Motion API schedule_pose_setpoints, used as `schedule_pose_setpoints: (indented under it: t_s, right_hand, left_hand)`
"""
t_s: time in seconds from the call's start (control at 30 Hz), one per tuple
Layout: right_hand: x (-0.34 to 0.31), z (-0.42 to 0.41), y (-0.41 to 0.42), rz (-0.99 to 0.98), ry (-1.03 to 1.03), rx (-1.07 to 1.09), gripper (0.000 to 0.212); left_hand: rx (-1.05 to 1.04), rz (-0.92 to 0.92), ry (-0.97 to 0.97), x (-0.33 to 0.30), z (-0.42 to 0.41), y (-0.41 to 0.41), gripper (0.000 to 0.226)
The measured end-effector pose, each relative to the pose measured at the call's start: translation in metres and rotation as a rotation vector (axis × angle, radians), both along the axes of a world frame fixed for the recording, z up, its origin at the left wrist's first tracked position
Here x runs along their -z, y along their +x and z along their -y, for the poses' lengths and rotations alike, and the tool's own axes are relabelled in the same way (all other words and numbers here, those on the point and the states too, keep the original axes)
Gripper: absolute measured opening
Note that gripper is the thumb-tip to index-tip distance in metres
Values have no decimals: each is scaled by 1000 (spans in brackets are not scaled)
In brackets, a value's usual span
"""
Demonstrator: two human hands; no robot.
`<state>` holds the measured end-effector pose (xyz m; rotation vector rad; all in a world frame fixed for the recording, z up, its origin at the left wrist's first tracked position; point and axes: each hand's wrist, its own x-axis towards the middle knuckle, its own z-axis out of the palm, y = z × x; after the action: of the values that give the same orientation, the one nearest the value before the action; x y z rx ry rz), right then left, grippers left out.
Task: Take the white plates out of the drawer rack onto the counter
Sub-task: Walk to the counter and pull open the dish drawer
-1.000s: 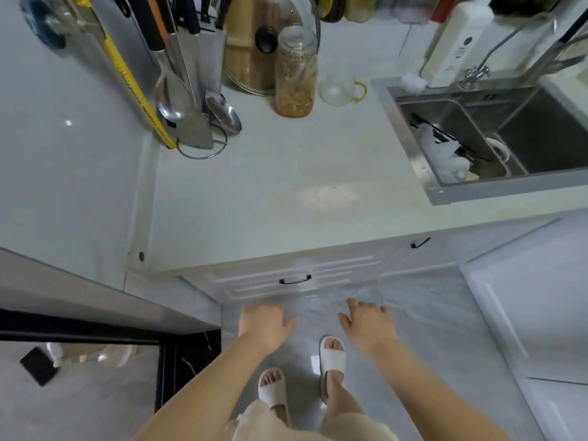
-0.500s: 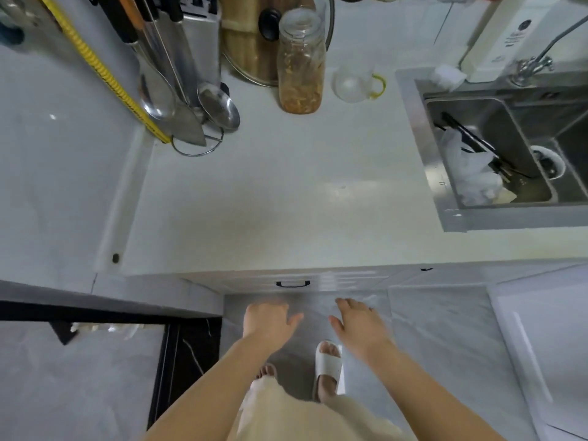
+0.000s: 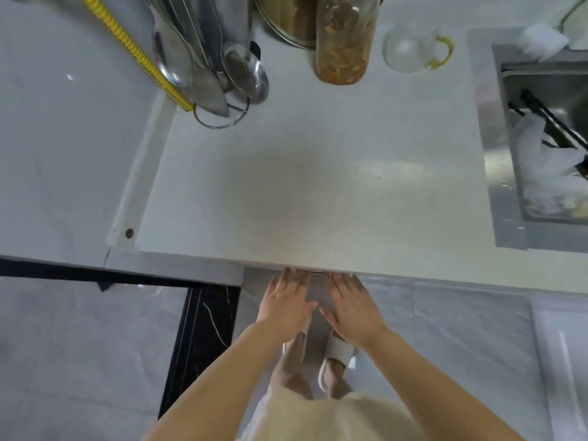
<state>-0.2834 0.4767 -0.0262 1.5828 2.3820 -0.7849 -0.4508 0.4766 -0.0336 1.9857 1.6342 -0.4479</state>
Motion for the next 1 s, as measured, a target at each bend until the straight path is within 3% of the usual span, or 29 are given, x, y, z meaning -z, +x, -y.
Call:
schedule_pose_setpoints:
  t_s: [0.13, 0.27, 0.63, 0.8, 1.0]
  right_hand:
    - [-2, -8, -9, 29, 134, 1, 62]
    - [2, -13, -13, 64, 232, 31, 59]
    - [7, -10, -30, 128, 218, 140, 77]
    - [9, -7, -37, 170, 246, 178, 63]
    - [18, -2, -41, 142, 233, 233, 55]
  left_hand:
    - [144, -67, 76, 5, -11, -9, 68]
    - [156, -39, 57, 11, -18, -16, 64]
    - [171, -22, 91, 9, -22, -22, 69]
    - [144, 36, 95, 8, -23, -22, 56]
    - [136, 65, 100, 9, -23, -24, 61]
